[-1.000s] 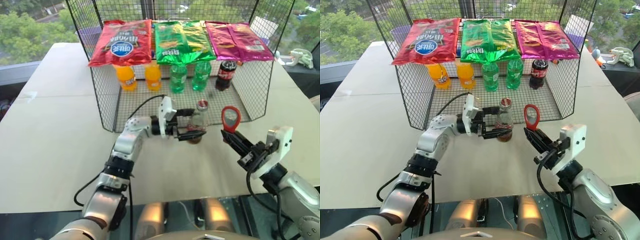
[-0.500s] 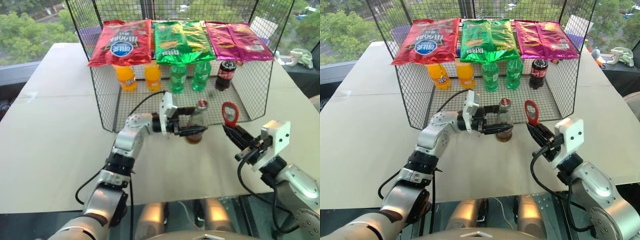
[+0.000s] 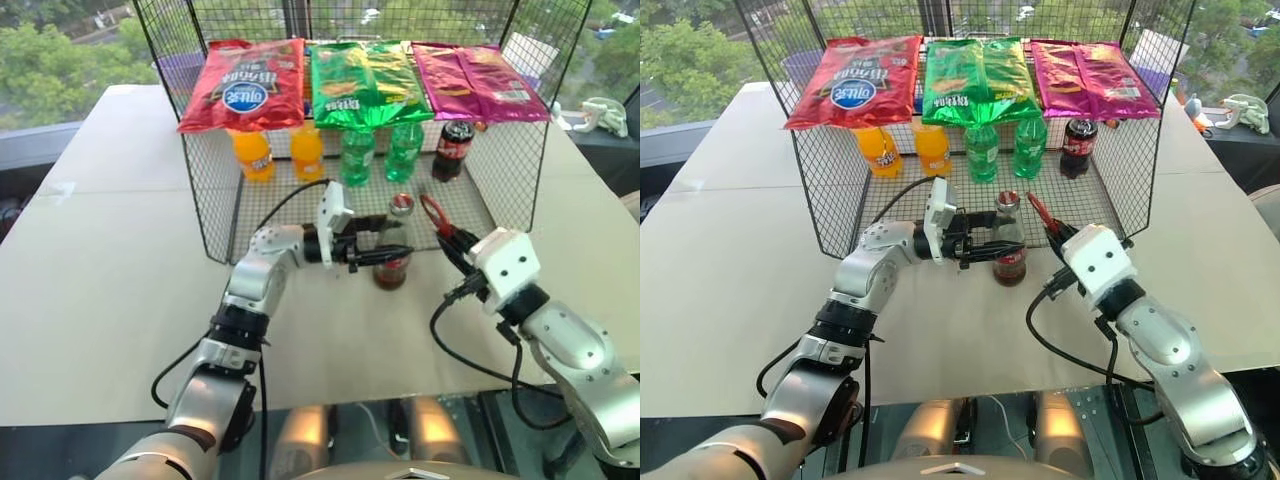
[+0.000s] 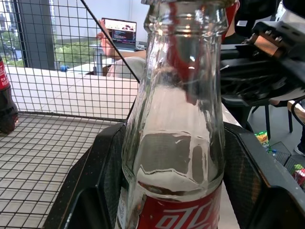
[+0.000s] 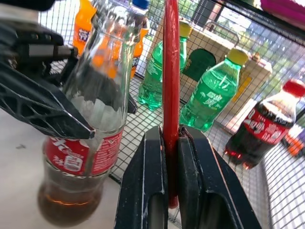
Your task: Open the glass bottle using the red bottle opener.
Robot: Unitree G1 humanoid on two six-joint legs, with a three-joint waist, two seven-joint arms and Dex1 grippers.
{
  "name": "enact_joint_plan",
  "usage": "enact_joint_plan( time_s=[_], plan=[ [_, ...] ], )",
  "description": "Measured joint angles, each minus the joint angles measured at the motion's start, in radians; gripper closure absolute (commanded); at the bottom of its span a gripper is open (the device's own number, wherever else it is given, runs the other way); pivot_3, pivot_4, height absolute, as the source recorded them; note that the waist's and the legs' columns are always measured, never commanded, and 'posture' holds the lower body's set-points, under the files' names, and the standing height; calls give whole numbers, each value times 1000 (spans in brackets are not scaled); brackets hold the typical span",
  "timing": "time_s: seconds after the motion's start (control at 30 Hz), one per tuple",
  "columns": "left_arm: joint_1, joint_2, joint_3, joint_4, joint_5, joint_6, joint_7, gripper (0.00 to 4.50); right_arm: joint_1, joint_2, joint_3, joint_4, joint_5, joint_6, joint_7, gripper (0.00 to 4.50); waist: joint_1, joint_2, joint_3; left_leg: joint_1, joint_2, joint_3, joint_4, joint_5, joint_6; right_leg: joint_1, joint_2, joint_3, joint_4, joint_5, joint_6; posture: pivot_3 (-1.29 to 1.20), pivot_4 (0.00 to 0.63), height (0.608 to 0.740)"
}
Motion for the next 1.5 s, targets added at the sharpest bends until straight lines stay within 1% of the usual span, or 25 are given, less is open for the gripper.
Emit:
enact_joint_plan(
  time_s=[0.13,0.3,0.4,0.47,0.63,0.8,0.93,1.2,1.37,1.5],
  plan=[
    [-1,1,-1,0,3,-3,-8,2189,-50,-6,25,42,-90,-69,32,4500,0,0,0,0,0,0,0,0,0,0,0,0,0,0,0,0,150,740],
    [-1,1,-6,0,4,-10,-14,2189,-70,-5,44,92,-181,-127,60,4500,0,0,0,0,0,0,0,0,0,0,0,0,0,0,0,0,150,740],
    [-2,2,-5,4,6,-16,-18,2189,-96,-5,74,134,-264,-170,67,4500,0,0,0,1,0,0,0,0,0,0,0,0,1,0,0,0,150,740],
    [-2,2,-4,7,8,-21,-21,2189,-105,-6,85,152,-313,-193,66,4500,1,0,0,1,0,0,0,0,0,1,0,0,1,0,0,0,150,740],
    [-2,5,0,12,12,-21,-35,2189,-130,-1,110,196,-492,-269,47,4500,1,0,-1,2,0,0,1,0,0,1,0,0,1,0,0,0,150,740],
    [-6,9,2,13,13,-14,-37,2189,-124,45,120,207,-615,-300,15,4500,1,0,-1,2,0,0,2,0,0,2,0,0,1,0,0,0,150,740],
    [-23,14,0,18,21,-1,-44,2189,-105,76,113,206,-661,-320,-3,4500,1,0,-1,2,0,0,2,0,0,3,0,0,1,0,0,0,150,740],
    [-59,14,-14,50,30,5,-63,2189,-88,118,107,209,-663,-360,-2,4500,0,0,-1,2,0,0,2,0,0,2,0,0,2,0,0,0,150,740],
    [-70,13,-15,62,35,8,-68,2189,-92,115,100,226,-661,-382,-1,4500,1,0,-1,2,-1,-1,3,0,0,3,0,0,2,0,0,0,150,740],
    [-75,12,-15,69,39,12,-69,2189,-99,85,100,246,-688,-406,0,4500,1,-1,-2,4,-1,-1,3,0,0,4,0,0,2,0,0,0,150,740]
  ],
)
